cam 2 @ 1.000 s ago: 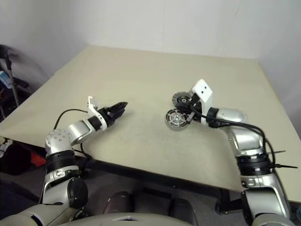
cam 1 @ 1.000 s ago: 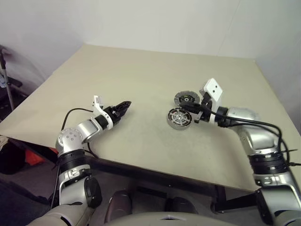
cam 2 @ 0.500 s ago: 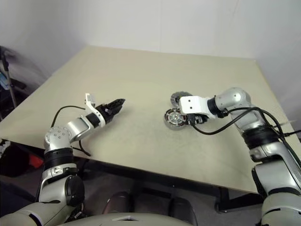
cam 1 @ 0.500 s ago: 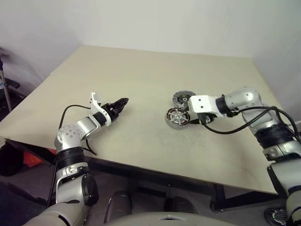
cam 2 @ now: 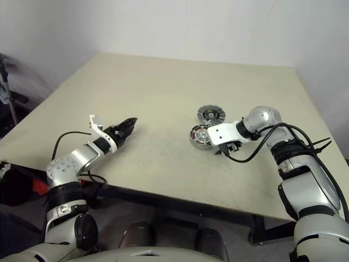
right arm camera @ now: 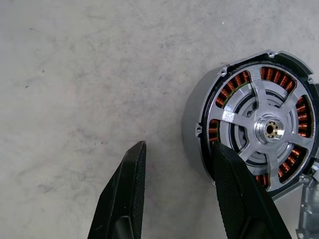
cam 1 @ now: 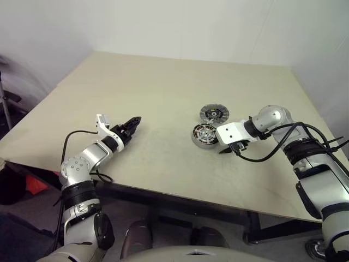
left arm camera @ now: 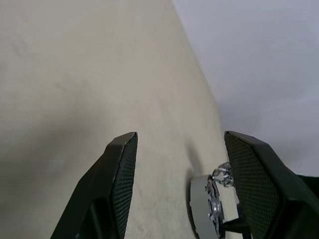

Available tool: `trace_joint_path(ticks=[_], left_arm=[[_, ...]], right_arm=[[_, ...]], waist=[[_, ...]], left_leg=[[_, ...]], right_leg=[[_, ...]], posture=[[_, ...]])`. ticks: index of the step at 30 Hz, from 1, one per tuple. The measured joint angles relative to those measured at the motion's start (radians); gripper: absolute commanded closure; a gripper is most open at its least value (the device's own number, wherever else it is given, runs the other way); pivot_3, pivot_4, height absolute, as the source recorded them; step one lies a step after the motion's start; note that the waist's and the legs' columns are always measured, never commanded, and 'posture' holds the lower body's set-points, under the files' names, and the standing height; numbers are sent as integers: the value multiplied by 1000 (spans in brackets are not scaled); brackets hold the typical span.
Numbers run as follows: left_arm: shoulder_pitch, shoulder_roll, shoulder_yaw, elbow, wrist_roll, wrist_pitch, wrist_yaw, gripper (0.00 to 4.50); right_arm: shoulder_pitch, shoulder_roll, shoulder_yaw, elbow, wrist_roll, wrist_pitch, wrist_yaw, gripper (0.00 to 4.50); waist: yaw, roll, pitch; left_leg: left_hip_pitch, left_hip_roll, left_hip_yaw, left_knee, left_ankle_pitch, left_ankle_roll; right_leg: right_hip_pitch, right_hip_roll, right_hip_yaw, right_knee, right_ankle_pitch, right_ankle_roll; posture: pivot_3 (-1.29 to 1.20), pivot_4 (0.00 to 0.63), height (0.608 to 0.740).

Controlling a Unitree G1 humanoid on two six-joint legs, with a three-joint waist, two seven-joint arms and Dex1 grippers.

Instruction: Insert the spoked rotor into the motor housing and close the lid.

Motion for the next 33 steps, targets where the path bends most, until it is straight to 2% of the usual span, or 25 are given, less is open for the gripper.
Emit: trace_joint_path(ticks=[10,13,18,33], left_arm=[[8,-10,-17,-12,-13,-11,17,1528],[12,-10,-22,-14,-16,-19,19,1528],[18,-11,-24,-20,-23,-25,22,1528],[58,-47,-42,-62,-62,-31,62,1528]], right_arm=[[-17,57,-4,67,-39,-4,-64,2207],[-23,75,-6,89,-45,-3,-90,2832],[-43,85,-11,106,-58,-5,-107,4459],[-27,100,-28,97,-54,30,-107,4486]], waist=[[-19,-1,0],[-29,-1,0],[-29,-2,-1],[-31,-3,-1]], left_leg=[[12,2,0,-1,-1,-5],[12,2,0,0,-1,-6],[13,2,0,-1,-1,-6],[13,3,0,-1,0,-7]], right_leg=[[10,1,0,1,0,0],[11,1,1,1,0,0],[11,1,0,1,0,0],[10,1,1,1,1,-1]], posture=[[0,0,740],[0,0,740],[0,0,740],[0,0,740]])
